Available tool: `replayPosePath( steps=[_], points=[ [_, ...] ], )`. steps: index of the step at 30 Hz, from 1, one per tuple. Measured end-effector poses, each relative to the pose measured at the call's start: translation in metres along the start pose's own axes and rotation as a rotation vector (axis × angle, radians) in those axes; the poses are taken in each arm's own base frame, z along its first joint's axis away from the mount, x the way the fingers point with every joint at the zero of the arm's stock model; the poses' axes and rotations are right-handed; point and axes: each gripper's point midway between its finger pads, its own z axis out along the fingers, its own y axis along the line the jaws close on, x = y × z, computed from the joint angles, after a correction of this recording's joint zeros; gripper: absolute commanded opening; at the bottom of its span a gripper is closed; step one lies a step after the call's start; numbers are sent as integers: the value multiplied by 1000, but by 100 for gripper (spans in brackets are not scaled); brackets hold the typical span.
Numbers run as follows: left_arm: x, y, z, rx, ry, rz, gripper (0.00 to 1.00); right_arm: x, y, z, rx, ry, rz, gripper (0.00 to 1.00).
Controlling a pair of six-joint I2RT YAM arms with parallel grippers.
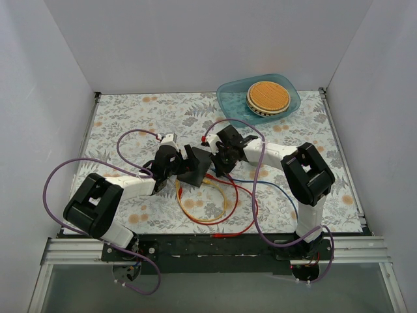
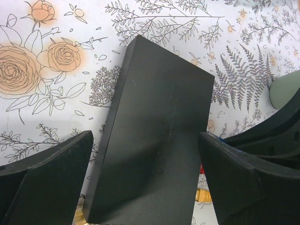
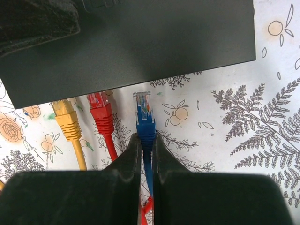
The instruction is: Insert the plug into the switch port
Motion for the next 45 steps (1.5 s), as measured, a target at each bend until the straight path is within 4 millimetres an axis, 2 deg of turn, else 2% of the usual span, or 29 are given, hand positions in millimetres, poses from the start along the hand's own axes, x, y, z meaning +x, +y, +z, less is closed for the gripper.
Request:
replayPosePath(
  steps=[45],
  points=[
    [8,-6,1,39,39,-11,96,-7,5,5,43,109,22,1]
  ],
)
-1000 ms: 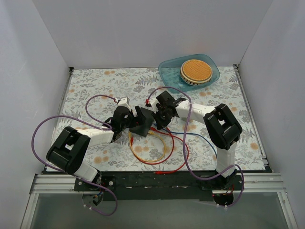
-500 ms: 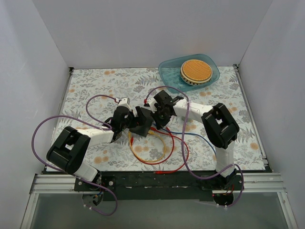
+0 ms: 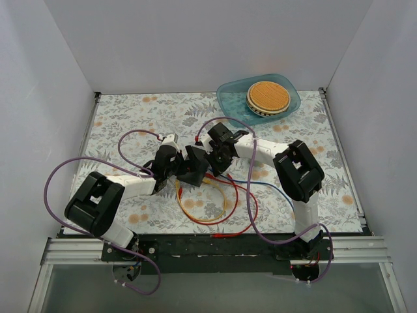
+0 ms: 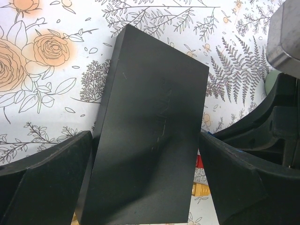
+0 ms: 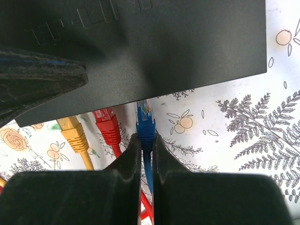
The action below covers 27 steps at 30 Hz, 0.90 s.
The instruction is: Insert the plug into the switch port
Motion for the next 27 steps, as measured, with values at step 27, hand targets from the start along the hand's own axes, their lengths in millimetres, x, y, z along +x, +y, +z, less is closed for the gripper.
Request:
replayPosePath(
  steps=[27],
  points=[
    [6,1,9,38,44,42,93,-5,0,3,43,-38,-151,1]
  ],
)
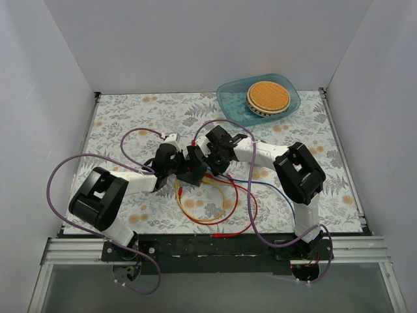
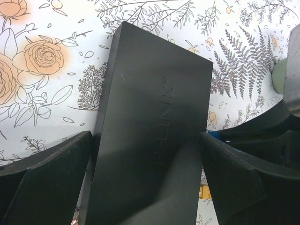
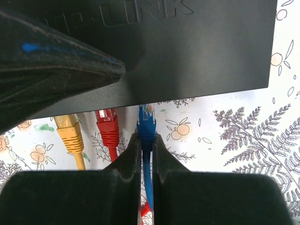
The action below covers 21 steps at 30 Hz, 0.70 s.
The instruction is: Insert the plug into the switch port
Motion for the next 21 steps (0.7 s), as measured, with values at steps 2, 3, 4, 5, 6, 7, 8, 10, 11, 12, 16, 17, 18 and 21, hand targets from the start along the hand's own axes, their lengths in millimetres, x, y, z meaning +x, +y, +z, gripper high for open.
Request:
replayPosePath(
  steps=[2,3,4,5,6,7,8,10,11,12,16,17,18,21],
  points=[
    [0,0,0,2,1,3,93,-1,0,0,1,-3,-2,1],
    [0,0,0,5,2,3,93,-1,0,0,1,-4,-3,1],
    [0,-1,0,7,3,4,93,-1,-1,0,1,-5,-5,1],
    [0,-1,0,9,4,5,92,-1,-1,0,1,-6,-6,1],
    [0,-1,0,13,6,5,92,-2,-1,0,1,-7,-9,1],
    [1,-2,-1,18,9,4,91,-2,-1,0,0,-9,-11,1],
    [1,-2,-1,22,10,6,91,-2,-1,0,-1,-9,-14,1],
    [1,-3,-1,29,15,10,89,-2,-1,0,-2,-9,-22,1],
    [2,-3,-1,32,16,13,88,-2,-1,0,-3,-9,-25,1],
    [2,-3,-1,36,17,15,88,-2,-1,0,-3,-9,-29,1],
    [3,-4,-2,48,26,26,79,-1,-2,0,-1,-4,-45,1],
    [4,-5,-2,52,28,29,78,0,-2,-1,-1,-2,-50,1],
    [4,-5,-2,55,31,29,77,1,-2,-1,0,0,-51,1],
    [5,-6,-3,69,41,31,73,4,-2,-3,1,5,-54,1]
  ],
)
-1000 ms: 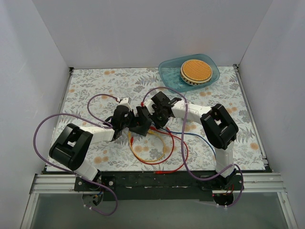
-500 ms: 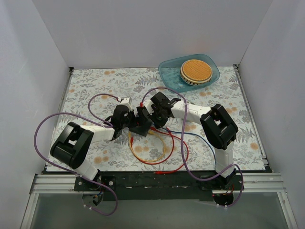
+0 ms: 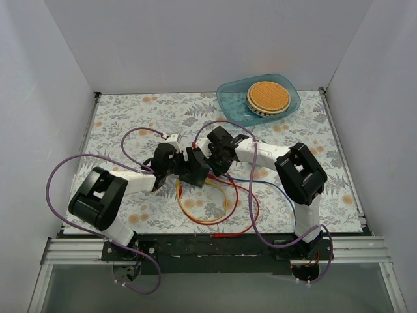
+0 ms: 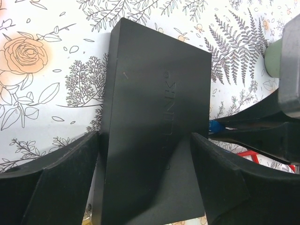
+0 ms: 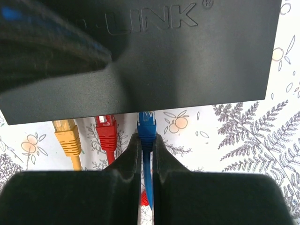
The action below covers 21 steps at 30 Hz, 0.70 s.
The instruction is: Insert the plug into the switch port
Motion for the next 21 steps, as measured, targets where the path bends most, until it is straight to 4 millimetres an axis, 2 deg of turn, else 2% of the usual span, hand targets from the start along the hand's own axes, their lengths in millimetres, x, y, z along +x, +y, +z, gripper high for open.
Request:
replayPosePath(
  steps=[11,21],
  points=[
    [0,-1,-1,12,7,-8,72,1,0,-2,-1,4,-20,1],
    [-5,-12,-5,58,2,-11,67,1,1,-11,0,5,-36,1]
  ],
)
